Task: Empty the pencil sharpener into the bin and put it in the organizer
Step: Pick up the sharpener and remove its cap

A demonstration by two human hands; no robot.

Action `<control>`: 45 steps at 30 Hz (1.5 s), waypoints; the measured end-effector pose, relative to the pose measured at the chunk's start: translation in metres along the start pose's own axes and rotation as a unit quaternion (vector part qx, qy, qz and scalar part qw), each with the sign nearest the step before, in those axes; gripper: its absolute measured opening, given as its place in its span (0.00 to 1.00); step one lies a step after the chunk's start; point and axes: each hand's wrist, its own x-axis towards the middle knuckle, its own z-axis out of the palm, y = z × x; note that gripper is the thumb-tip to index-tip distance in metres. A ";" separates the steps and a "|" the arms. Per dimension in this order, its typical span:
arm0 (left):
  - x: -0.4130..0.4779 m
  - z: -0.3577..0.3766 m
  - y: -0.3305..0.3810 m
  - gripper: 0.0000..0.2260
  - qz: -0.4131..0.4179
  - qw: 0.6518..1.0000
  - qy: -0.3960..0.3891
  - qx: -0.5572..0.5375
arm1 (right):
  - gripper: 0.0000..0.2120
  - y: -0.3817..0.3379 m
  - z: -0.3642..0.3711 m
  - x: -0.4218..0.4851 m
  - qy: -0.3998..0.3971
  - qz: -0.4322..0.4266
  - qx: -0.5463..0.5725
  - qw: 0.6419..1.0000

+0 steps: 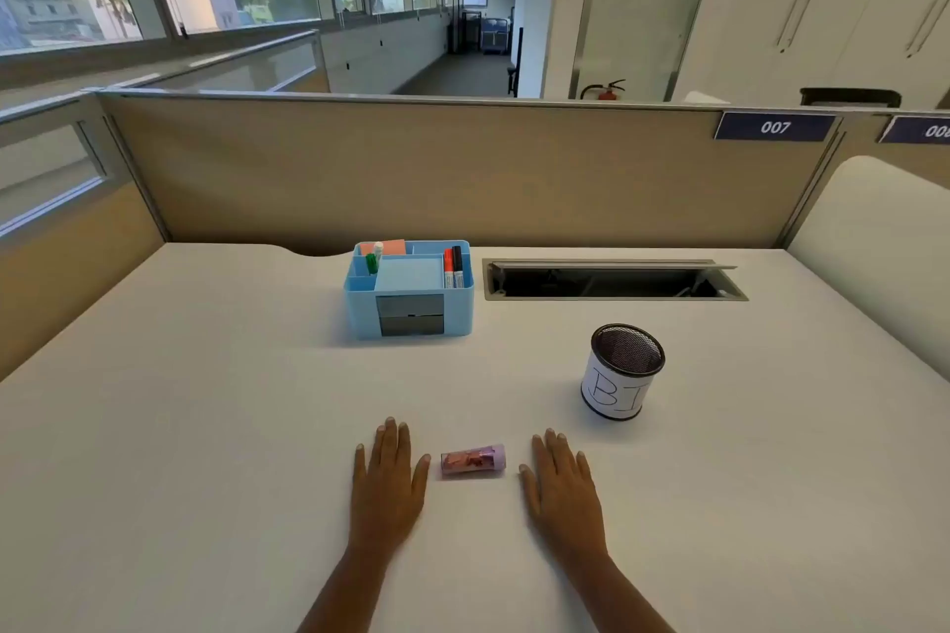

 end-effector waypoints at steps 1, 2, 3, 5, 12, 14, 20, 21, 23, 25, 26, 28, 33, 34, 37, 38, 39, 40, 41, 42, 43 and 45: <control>0.001 -0.001 0.001 0.59 -0.013 1.000 -0.006 0.002 | 0.39 0.002 0.001 -0.001 0.028 -0.004 0.006 1.000; 0.001 -0.002 0.003 0.59 -0.007 1.000 0.003 0.000 | 0.38 0.001 0.000 -0.001 0.013 0.006 0.012 1.000; 0.002 -0.003 0.006 0.57 -0.008 1.000 -0.003 -0.015 | 0.35 0.002 0.002 -0.001 0.018 0.017 0.023 0.999; 0.000 -0.005 0.013 0.43 0.021 0.998 0.001 -0.056 | 0.23 0.005 0.010 0.001 -0.001 0.013 0.042 0.999; -0.004 -0.006 0.040 0.23 0.167 0.984 0.045 0.035 | 0.19 0.008 0.013 0.005 -0.064 0.028 0.157 0.985; -0.001 -0.005 0.044 0.16 0.135 0.991 0.013 0.016 | 0.19 0.006 0.013 0.003 -0.069 0.034 0.182 0.980; 0.000 0.007 0.050 0.11 0.048 0.997 0.015 -0.059 | 0.16 -0.009 0.004 -0.001 -0.074 0.059 0.317 0.944; -0.001 0.007 0.053 0.10 0.029 0.993 0.021 -0.113 | 0.15 -0.012 0.001 0.000 -0.071 0.070 0.357 0.929; -0.005 0.008 0.059 0.09 0.000 0.974 0.020 -0.227 | 0.11 -0.017 -0.005 0.003 -0.064 0.089 0.421 0.900; -0.009 0.007 0.067 0.08 -0.019 0.950 0.011 -0.312 | 0.09 -0.022 -0.012 0.008 -0.059 0.104 0.469 0.875; -0.010 0.006 0.071 0.08 -0.026 0.941 0.004 -0.337 | 0.09 -0.025 -0.015 0.010 -0.055 0.114 0.495 0.860; -0.013 0.007 0.076 0.08 -0.029 0.934 -0.018 -0.357 | 0.09 -0.028 -0.018 0.012 -0.052 0.133 0.547 0.825; -0.010 0.004 0.076 0.11 -0.003 0.939 -0.065 -0.338 | 0.08 -0.027 -0.023 0.013 -0.040 0.143 0.587 0.796; -0.008 0.000 0.074 0.11 -0.008 0.934 -0.060 -0.353 | 0.07 -0.027 -0.023 0.013 -0.026 0.143 0.580 0.801; 0.001 -0.011 0.073 0.12 -0.062 0.893 -0.037 -0.444 | 0.07 -0.025 -0.022 0.010 -0.004 0.137 0.548 0.826; 0.003 -0.015 0.074 0.13 -0.075 0.884 -0.038 -0.459 | 0.07 -0.025 -0.022 0.009 -0.003 0.128 0.525 0.842; 0.006 -0.017 0.077 0.13 -0.081 0.881 -0.045 -0.463 | 0.08 -0.025 -0.021 0.008 -0.004 0.115 0.498 0.860; 0.008 -0.019 0.079 0.13 -0.082 0.881 -0.057 -0.463 | 0.09 -0.025 -0.020 0.006 -0.005 0.099 0.470 0.877; 0.010 -0.021 0.082 0.14 -0.078 0.882 -0.071 -0.459 | 0.09 -0.025 -0.021 0.004 -0.010 0.082 0.445 0.891; 0.010 -0.023 0.084 0.13 -0.072 0.884 -0.084 -0.454 | 0.09 -0.026 -0.021 0.002 -0.018 0.064 0.425 0.903; 0.011 -0.024 0.087 0.13 -0.064 0.887 -0.093 -0.448 | 0.09 -0.026 -0.021 0.000 -0.026 0.047 0.405 0.913; 0.011 -0.025 0.089 0.11 -0.054 0.896 -0.095 -0.431 | 0.10 -0.026 -0.020 -0.003 -0.037 0.020 0.369 0.929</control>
